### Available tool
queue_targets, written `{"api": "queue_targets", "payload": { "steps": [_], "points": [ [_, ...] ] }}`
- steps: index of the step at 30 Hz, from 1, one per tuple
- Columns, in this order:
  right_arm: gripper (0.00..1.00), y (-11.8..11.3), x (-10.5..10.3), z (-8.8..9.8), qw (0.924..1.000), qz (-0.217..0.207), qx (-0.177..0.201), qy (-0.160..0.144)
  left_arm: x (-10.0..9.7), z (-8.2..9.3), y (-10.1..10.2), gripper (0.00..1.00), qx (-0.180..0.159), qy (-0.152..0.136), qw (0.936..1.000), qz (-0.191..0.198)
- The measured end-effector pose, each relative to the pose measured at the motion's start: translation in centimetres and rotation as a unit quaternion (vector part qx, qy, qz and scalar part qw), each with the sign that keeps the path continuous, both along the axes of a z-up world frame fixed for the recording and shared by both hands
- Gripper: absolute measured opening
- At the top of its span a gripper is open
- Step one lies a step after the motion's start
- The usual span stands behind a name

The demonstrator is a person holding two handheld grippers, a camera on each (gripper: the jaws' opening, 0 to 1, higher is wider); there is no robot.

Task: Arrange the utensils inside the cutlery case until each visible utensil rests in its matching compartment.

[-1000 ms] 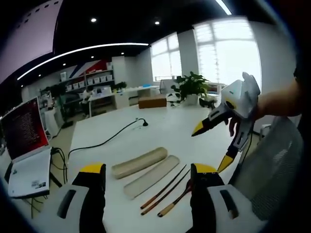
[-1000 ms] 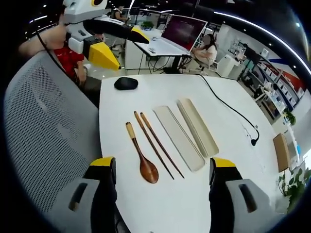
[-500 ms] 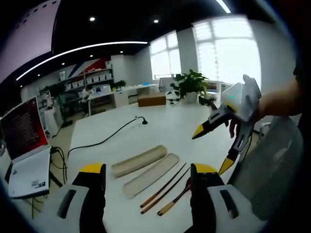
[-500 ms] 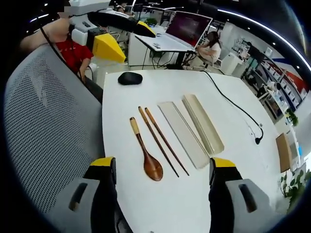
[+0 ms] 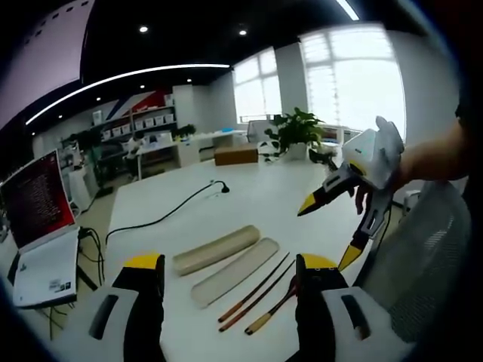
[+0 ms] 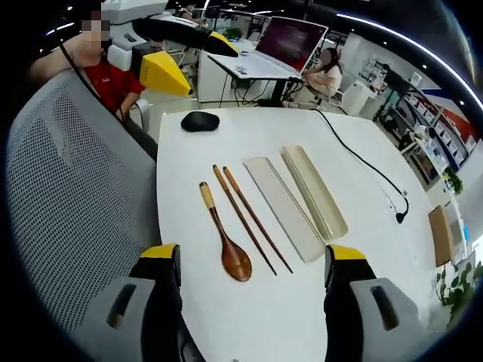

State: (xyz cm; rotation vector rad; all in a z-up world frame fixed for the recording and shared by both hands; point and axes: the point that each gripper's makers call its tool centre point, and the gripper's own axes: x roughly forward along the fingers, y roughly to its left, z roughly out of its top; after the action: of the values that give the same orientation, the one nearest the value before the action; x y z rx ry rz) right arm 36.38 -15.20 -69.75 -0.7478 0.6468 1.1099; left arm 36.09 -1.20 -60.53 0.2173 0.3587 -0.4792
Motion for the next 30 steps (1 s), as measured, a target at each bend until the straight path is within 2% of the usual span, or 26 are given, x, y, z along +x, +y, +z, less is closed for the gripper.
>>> {"api": "queue_targets", "payload": {
  "steps": [9,14,30],
  "points": [
    [0.76,-0.1,0.0,-0.3,1.0000,0.003,-0.005,0.003,0.0,0.0,0.0,0.72,0.001,0.000,1.0000,0.001],
    [0.77,0.4,0.0,-0.1,0.9999,0.007,0.010,0.008,0.0,-0.1,-0.1,0.72,0.002,0.001,1.0000,-0.001],
    [0.71,0.4,-0.1,-1.2,0.9997,0.014,-0.004,0.020,-0.1,0.0,-0.1,0.72,-0.002,0.000,1.0000,0.000]
  ]
}}
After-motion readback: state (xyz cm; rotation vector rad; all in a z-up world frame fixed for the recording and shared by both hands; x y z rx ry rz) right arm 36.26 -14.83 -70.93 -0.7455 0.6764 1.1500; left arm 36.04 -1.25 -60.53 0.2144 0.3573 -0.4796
